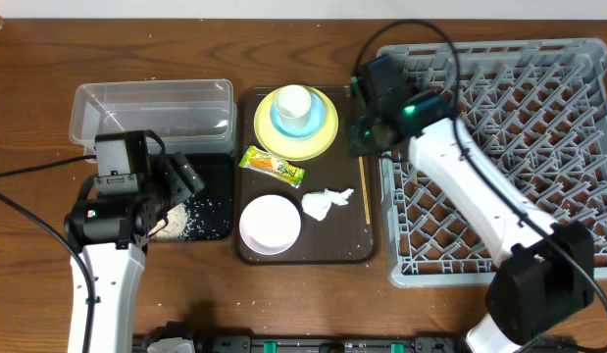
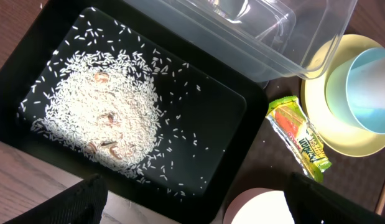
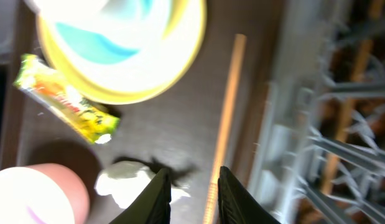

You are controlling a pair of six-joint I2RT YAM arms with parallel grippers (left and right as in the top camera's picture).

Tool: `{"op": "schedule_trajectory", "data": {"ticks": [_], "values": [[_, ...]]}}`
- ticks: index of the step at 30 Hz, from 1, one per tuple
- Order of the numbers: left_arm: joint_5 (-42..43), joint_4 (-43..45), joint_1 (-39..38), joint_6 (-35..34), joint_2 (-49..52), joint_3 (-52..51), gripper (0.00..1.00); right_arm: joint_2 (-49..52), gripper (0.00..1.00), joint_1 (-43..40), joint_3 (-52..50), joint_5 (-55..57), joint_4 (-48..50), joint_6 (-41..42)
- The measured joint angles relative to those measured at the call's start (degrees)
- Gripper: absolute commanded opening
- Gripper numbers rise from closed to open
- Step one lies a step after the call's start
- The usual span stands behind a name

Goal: Sort waste into correct bins and load items into the dishwasher rack
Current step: 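Return the right gripper to the brown tray and grasp the second chopstick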

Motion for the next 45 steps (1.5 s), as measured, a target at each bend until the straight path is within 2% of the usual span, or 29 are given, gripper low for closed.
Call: {"op": "schedule_trajectory", "data": {"ticks": [7, 10, 14, 24, 31, 45], "values": [[0.0, 0.0, 0.0, 0.0, 0.0, 0.0, 0.93, 2.2, 0.26, 6.6, 0.0, 8.4, 1.1, 2.5], [0.0, 0.0, 0.0, 0.0, 0.0, 0.0, 0.93, 4.5, 0.31, 7.1, -0.1, 11.7, 1.3, 3.8], [0.0, 0.0, 0.0, 0.0, 0.0, 0.0, 0.93, 7.6, 0.32, 6.8, -0.1, 14.3, 1.4, 5.6], [0.0, 0.0, 0.0, 0.0, 0.0, 0.0, 0.93, 15.7, 0.27, 5.2, -0.1, 15.8, 3.0, 7.5], [0.0, 0.0, 0.0, 0.0, 0.0, 0.0, 0.93, 20.1, 0.27, 5.2, -0.2, 16.1, 3.7, 10.0], [0.0, 0.0, 0.0, 0.0, 0.0, 0.0, 0.93, 20.1, 0.29, 5.2, 0.6, 16.1, 2.5, 12.1]]}}
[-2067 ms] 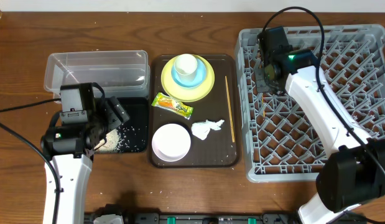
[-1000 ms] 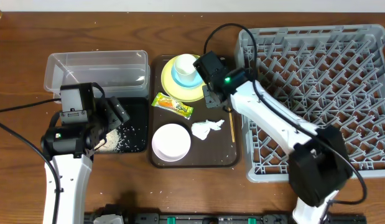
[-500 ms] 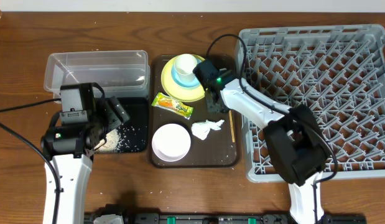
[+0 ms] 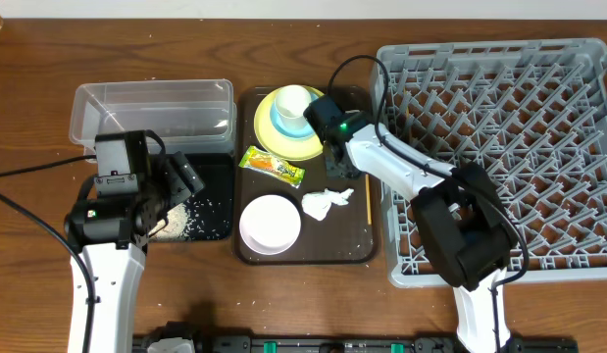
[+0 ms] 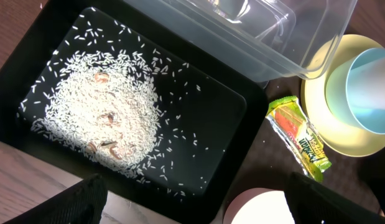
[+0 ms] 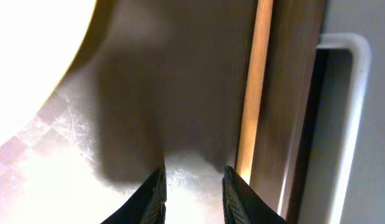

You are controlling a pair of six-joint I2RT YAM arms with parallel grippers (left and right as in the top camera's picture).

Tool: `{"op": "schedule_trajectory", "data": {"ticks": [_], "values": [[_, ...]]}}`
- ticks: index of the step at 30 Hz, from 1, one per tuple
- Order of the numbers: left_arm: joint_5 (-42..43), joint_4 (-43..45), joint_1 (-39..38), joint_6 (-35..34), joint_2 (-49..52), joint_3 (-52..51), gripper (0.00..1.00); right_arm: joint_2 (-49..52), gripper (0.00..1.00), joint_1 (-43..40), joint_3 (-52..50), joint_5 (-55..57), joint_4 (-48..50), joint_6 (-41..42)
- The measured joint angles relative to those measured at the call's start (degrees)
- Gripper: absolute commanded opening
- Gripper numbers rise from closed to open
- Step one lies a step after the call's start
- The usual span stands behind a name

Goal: Sort waste into correct bins and load items into the dishwasher rack
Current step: 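Return the right gripper to the brown tray and grasp the second chopstick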

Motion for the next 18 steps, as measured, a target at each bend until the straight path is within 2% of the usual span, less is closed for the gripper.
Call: {"op": "schedule_trajectory", "data": {"ticks": [18], "values": [[0.0, 0.0, 0.0, 0.0, 0.0, 0.0, 0.93, 0.0, 0.29, -2.1, 1.7, -0.2, -3.1, 6.1]]}}
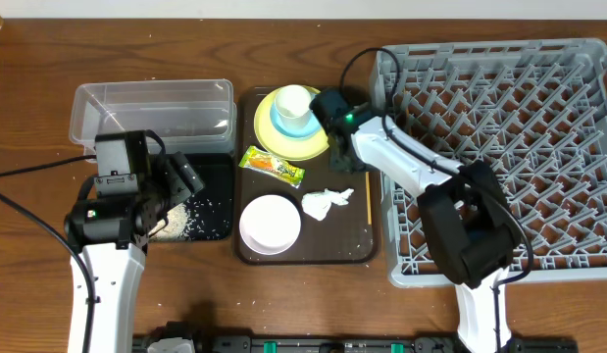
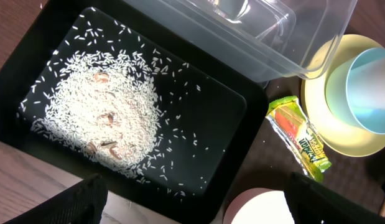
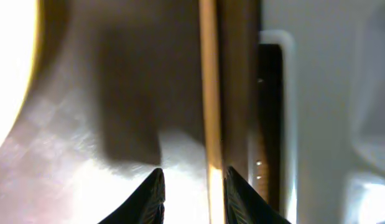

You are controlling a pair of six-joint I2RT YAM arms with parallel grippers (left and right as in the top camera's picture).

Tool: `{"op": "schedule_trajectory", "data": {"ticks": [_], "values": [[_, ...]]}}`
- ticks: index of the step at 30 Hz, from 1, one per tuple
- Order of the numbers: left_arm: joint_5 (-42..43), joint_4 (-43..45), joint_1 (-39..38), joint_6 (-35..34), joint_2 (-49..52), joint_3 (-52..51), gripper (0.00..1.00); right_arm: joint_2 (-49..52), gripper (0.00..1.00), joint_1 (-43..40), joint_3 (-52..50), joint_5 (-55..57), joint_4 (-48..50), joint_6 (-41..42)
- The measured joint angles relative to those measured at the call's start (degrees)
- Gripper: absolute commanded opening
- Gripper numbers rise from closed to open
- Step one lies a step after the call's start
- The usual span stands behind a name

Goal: Sort waste into correct bins and load items into the dishwasher rack
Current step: 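Return the right gripper to the brown tray and grasp the second chopstick, then carry the second chopstick with the right gripper and insert it into the rack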

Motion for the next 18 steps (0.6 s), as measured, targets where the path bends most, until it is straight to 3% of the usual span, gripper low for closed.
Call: {"op": "schedule_trajectory", "data": {"ticks": [18], "values": [[0.0, 0.0, 0.0, 0.0, 0.0, 0.0, 0.93, -1.7, 0.24, -0.1, -5.0, -3.1, 4.0, 0.6]]}}
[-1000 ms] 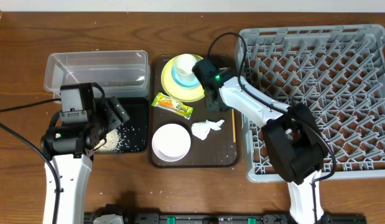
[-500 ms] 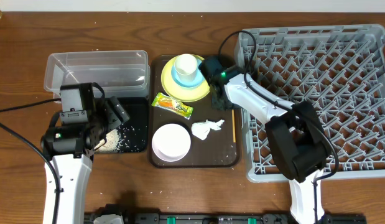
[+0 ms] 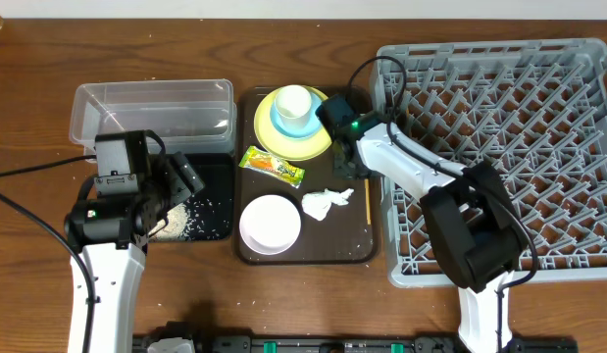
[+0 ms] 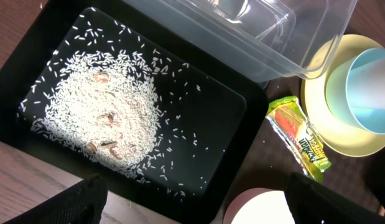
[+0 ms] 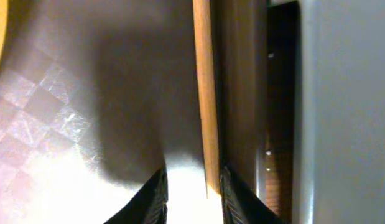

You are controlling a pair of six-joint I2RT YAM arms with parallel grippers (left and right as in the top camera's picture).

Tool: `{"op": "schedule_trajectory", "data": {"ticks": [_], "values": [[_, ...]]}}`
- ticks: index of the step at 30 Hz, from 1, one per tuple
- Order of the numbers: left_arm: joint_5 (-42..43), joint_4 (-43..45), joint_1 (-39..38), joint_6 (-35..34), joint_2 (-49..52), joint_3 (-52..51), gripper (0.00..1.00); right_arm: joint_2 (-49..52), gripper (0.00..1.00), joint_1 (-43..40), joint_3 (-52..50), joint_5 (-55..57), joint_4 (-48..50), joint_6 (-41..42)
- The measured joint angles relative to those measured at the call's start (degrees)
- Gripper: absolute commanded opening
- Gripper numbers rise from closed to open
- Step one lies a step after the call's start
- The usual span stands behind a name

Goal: Sort waste into correct bins and load items into the dishwasher rack
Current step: 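Carry the second chopstick with the right gripper and insert it into the rack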

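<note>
A wooden chopstick [image 5: 203, 93] lies along the right edge of the brown tray [image 3: 303, 257]. Its end sits between the fingers of my right gripper [image 5: 192, 199], close to the right finger. That gripper [image 3: 344, 147] is low over the tray, open, touching nothing that I can see. On the tray are a yellow plate [image 3: 321, 137] with a light blue cup [image 3: 293, 106], a snack wrapper [image 3: 272, 165], a crumpled tissue [image 3: 328, 202] and a white bowl [image 3: 271, 224]. My left gripper [image 4: 198, 208] hangs wide open and empty over the black bin [image 4: 198, 124] holding rice.
The grey dishwasher rack [image 3: 499, 147] fills the right side, its rim [image 5: 341, 112] right beside the tray edge. A clear plastic bin [image 3: 151, 113] stands behind the black bin at the left. Bare wooden table surrounds them.
My right gripper has edged slightly toward the rack side of the tray. The chopstick's end now shows between its fingertips. The left arm has not moved.
My right gripper was first up above the tray's right part, with plate, wrapper, tissue and chopstick in its view. Then it was low over the tray with the chopstick outside its right finger. Later the chopstick stood between the fingers, as now. The left arm stayed put.
</note>
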Motion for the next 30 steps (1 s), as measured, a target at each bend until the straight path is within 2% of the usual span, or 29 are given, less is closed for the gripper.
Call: {"op": "schedule_trajectory", "data": {"ticks": [12, 17, 22, 30], "values": [[0.0, 0.0, 0.0, 0.0, 0.0, 0.0, 0.94, 0.0, 0.19, 1.7, -0.1, -2.3, 2.2, -2.6], [0.0, 0.0, 0.0, 0.0, 0.0, 0.0, 0.93, 0.0, 0.13, 1.8, -0.1, -2.8, 2.0, -4.8], [0.0, 0.0, 0.0, 0.0, 0.0, 0.0, 0.93, -0.1, 0.02, 1.8, -0.1, -2.8, 1.6, -6.6], [0.0, 0.0, 0.0, 0.0, 0.0, 0.0, 0.93, -0.2, 0.01, 1.7, 0.1, -2.8, 0.9, -11.5]]}}
